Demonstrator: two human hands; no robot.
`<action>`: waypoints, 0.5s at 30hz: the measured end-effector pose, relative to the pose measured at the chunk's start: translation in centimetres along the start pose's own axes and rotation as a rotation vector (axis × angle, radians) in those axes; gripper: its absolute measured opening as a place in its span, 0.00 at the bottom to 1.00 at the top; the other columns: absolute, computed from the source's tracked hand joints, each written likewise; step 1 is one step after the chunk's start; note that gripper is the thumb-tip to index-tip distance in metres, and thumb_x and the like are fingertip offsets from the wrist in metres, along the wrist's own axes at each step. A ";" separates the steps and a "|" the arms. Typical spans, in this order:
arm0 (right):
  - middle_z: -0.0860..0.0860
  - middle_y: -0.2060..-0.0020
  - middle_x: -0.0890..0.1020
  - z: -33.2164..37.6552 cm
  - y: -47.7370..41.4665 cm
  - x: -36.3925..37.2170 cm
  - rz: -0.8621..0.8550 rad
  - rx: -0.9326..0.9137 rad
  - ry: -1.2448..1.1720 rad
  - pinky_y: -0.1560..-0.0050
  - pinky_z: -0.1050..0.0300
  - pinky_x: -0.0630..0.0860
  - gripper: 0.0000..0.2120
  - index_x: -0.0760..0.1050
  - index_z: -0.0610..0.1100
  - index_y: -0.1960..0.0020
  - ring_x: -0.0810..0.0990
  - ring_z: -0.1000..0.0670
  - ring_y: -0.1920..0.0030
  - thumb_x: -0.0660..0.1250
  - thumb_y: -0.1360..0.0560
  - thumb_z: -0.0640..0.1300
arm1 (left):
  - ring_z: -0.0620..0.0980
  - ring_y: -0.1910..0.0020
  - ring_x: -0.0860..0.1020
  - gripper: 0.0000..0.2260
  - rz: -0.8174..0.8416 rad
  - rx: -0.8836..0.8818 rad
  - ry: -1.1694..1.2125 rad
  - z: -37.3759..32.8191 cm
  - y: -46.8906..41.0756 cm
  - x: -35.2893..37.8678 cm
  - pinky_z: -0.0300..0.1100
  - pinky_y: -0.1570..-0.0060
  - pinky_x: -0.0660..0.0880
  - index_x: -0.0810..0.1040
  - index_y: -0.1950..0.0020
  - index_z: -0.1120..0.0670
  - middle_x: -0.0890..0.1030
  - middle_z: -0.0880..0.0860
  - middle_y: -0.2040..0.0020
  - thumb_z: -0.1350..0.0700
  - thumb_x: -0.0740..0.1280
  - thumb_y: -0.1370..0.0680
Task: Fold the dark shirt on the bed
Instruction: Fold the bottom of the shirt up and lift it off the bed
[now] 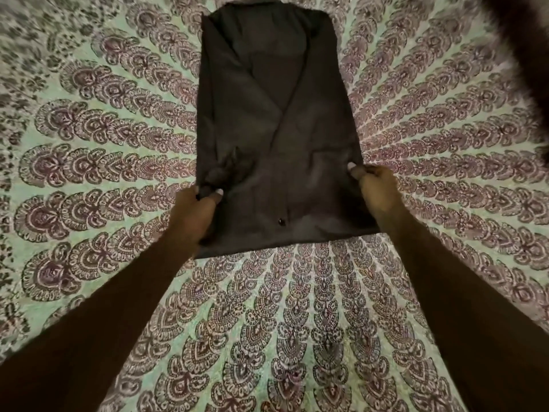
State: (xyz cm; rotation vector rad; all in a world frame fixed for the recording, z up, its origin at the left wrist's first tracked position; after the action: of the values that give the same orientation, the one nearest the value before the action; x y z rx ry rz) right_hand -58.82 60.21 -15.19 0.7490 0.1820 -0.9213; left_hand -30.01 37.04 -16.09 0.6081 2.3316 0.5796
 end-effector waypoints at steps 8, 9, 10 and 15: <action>0.48 0.50 0.86 1.4 -0.4 -1.2 -0.126 -0.116 -0.019 0.39 0.50 0.76 0.07 0.83 0.42 0.45 0.83 0.44 0.45 0.72 0.20 0.44 | 0.56 0.56 0.77 0.10 -0.154 0.098 0.014 -2.1 -1.3 -0.5 0.45 0.61 0.66 0.80 0.51 0.57 0.79 0.54 0.59 0.52 0.65 0.15; 0.48 0.50 0.85 1.7 -0.7 -1.3 -0.143 -0.120 -0.023 0.40 0.51 0.75 0.07 0.83 0.42 0.46 0.82 0.44 0.46 0.72 0.20 0.45 | 0.56 0.56 0.77 0.11 -0.159 0.110 -0.016 -2.4 -1.5 -0.4 0.45 0.61 0.64 0.80 0.51 0.58 0.79 0.55 0.60 0.52 0.65 0.15; 0.49 0.52 0.84 2.2 -1.2 -1.3 -0.157 -0.127 0.001 0.42 0.53 0.74 0.06 0.82 0.43 0.46 0.81 0.45 0.48 0.72 0.19 0.45 | 0.58 0.55 0.78 0.13 -0.169 0.120 -0.045 -2.6 -2.1 -0.3 0.45 0.58 0.64 0.81 0.49 0.60 0.81 0.58 0.57 0.52 0.64 0.15; 0.46 0.58 0.80 3.2 -3.2 -0.2 -0.200 -0.205 0.276 0.55 0.54 0.67 0.10 0.78 0.39 0.48 0.78 0.43 0.56 0.69 0.18 0.47 | 0.68 0.45 0.80 0.18 -0.268 0.099 -0.150 -2.8 -3.1 -0.2 0.54 0.47 0.73 0.81 0.45 0.64 0.82 0.68 0.47 0.49 0.62 0.14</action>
State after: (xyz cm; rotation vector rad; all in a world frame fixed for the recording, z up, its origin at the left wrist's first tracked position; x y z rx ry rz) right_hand -61.91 57.04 -14.35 0.6725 0.5944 -0.9689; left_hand -32.63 33.79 -15.75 0.3607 2.2593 0.2865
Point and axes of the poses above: each hand's wrist, its own y-axis away from the middle knuckle, its own x-axis out of the palm, z = x × y, the point moved 7 cm from there along -y, towards the middle knuckle
